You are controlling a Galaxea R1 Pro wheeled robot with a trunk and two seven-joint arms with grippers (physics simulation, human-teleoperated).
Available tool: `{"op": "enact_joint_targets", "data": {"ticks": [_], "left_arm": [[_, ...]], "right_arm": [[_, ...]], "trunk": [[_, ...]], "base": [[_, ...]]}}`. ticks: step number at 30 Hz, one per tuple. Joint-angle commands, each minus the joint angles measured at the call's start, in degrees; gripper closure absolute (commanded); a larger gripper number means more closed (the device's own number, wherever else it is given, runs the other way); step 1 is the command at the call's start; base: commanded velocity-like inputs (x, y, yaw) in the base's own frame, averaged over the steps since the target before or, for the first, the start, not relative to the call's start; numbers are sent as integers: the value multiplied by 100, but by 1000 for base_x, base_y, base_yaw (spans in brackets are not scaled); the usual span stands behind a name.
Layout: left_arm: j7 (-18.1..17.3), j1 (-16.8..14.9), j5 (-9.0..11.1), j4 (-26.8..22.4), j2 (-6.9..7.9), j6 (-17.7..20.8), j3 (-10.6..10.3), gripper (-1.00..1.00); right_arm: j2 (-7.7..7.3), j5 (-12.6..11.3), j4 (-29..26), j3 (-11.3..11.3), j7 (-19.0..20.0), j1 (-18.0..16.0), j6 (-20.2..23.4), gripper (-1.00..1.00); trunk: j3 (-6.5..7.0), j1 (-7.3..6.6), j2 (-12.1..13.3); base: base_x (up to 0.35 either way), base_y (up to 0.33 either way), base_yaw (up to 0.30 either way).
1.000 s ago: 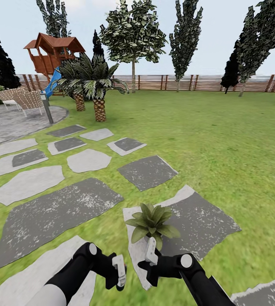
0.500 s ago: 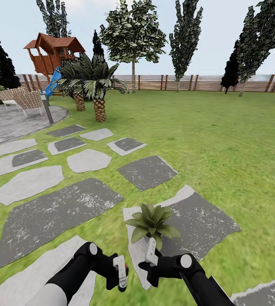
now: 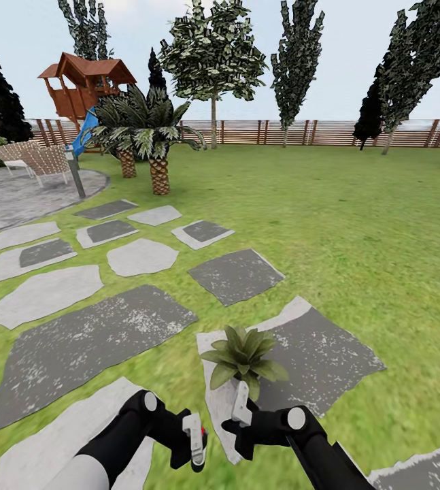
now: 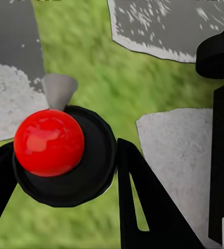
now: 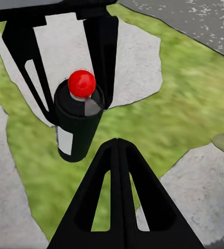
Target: Pick up the pesticide atomizer in the garden and spray insectifuge to fully cover both potted plants in the garden.
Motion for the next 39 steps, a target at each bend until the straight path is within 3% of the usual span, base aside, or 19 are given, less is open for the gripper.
{"op": "enact_joint_targets", "data": {"ticks": [1, 14, 39], "left_arm": [[-21, -2, -23, -11, -11, 34, -2, 100], [-21, -10, -9, -22, -66, 43, -3, 100], [-46, -10, 56, -14, -90, -7, 21, 100]], "right_arm": [[8, 24, -10, -1, 24, -2, 21, 100], [148, 17, -19, 5, 30, -2, 12, 100], [155, 24, -11, 4, 30, -3, 12, 100]], "trunk": [[-5, -1, -2], [-5, -1, -2], [-5, -1, -2]], "base": [[0, 0, 0], [0, 0, 0], [0, 0, 0]]}}
